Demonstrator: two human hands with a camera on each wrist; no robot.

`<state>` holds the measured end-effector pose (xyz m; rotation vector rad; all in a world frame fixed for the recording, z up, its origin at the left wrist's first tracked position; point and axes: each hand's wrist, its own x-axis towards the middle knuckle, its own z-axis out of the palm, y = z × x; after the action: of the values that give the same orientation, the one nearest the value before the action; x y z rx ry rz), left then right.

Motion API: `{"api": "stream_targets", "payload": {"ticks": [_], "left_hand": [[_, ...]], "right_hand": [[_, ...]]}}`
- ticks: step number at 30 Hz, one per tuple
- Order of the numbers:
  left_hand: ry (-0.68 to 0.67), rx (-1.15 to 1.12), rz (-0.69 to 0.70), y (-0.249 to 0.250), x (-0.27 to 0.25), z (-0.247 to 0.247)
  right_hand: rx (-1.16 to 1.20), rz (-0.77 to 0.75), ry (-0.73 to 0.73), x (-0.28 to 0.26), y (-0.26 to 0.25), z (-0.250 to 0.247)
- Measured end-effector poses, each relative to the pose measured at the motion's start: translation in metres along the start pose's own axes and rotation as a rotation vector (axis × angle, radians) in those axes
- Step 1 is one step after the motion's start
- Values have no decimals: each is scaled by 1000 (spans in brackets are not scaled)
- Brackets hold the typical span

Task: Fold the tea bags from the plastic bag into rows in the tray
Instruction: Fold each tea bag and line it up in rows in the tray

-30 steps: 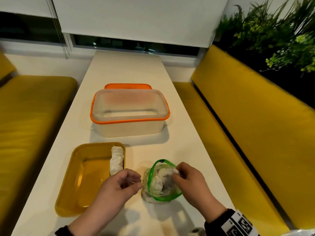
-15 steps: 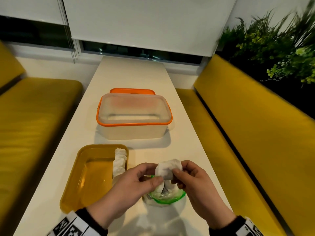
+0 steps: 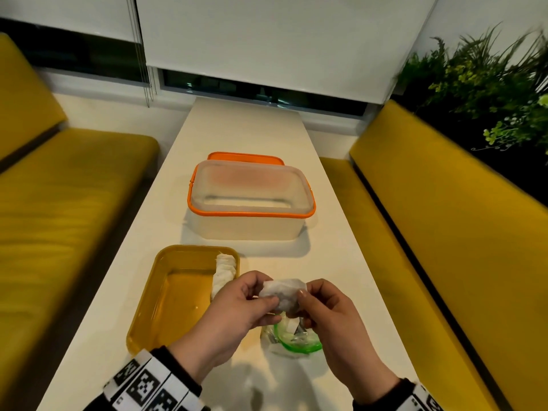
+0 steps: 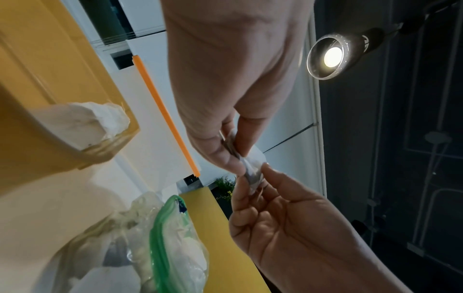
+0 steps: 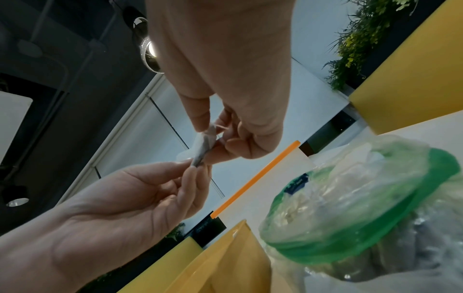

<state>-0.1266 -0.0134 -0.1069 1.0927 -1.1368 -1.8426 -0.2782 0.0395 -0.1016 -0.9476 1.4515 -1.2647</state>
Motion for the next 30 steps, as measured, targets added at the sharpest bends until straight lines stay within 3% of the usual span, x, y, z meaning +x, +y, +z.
{"api": "stream_targets", "payload": {"ticks": [8,15,20,23,25,27,29,30], "left_hand": [[48,15,76,3,-8,-17],[177,-157,51,0,-13,-40],[336,29,146,-3,-18,-60],[412,80,162,-3,-19,-67],[376,93,176,-2,-21,-69],[210,85,205,1,-27,-70],[91,199,240,3,-33,-71],[95,287,264,3,-34,-72]], "right_hand": [[113,102,24,3,-3,17],[310,117,59,8,-7,30],[315,113,-40,7,-10,36],[251,106,-175,7,-12,40],[186,115,-287,7,-14,45],[98,104,-366,10,-17,50],[-38,55,-399,13,-24,55],[-120,27,-394,16,-26,57]]}}
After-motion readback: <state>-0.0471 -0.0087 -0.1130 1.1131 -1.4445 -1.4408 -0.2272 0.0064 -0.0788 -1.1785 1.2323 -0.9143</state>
